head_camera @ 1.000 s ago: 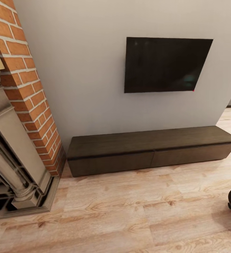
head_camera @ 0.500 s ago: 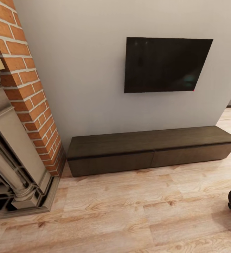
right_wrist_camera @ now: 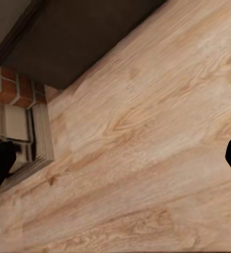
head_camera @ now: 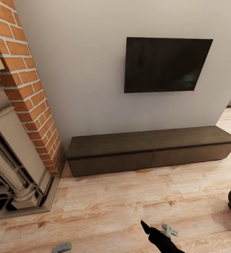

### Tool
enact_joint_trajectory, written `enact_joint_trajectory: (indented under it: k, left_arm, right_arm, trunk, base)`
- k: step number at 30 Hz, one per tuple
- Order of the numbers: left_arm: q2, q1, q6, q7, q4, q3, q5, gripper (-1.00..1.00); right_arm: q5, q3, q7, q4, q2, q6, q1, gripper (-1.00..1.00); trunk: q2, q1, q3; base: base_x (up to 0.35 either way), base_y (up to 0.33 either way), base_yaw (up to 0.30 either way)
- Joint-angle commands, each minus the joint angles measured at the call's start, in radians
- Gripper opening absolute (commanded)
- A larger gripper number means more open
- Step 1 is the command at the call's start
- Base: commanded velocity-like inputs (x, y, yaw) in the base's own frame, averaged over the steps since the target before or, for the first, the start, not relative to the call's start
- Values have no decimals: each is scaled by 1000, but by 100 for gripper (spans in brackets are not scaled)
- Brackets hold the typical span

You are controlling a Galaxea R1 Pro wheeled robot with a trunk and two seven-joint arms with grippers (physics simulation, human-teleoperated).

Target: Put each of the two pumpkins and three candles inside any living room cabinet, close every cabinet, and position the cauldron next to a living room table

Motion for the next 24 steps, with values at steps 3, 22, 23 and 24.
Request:
enact_joint_trajectory:
  k: [3,22,23,24]
  left_arm:
    - [1,-52,191,-11,-136,1,45,100]
    - [1,-275,469,-16,-318,70,397,100]
    - [0,-276,470,-16,-331,70,407,100]
    - [-1,-276,470,-16,-341,70,419,100]
  right_arm:
    - [-34,-2,9,39,-1,-45,0,100]
    - [-394,-4,280,232,-49,-194,0,100]
    - [-397,-4,283,242,-49,-218,0,100]
    - [-400,-4,285,249,-50,-238,0,100]
  trunk:
    - [0,0,-1]
    - [0,0,-1]
    - [0,0,-1]
    - [0,0,-1]
  base:
    - [0,0,0]
    - [0,0,0]
    - [0,0,0]
    - [0,0,0]
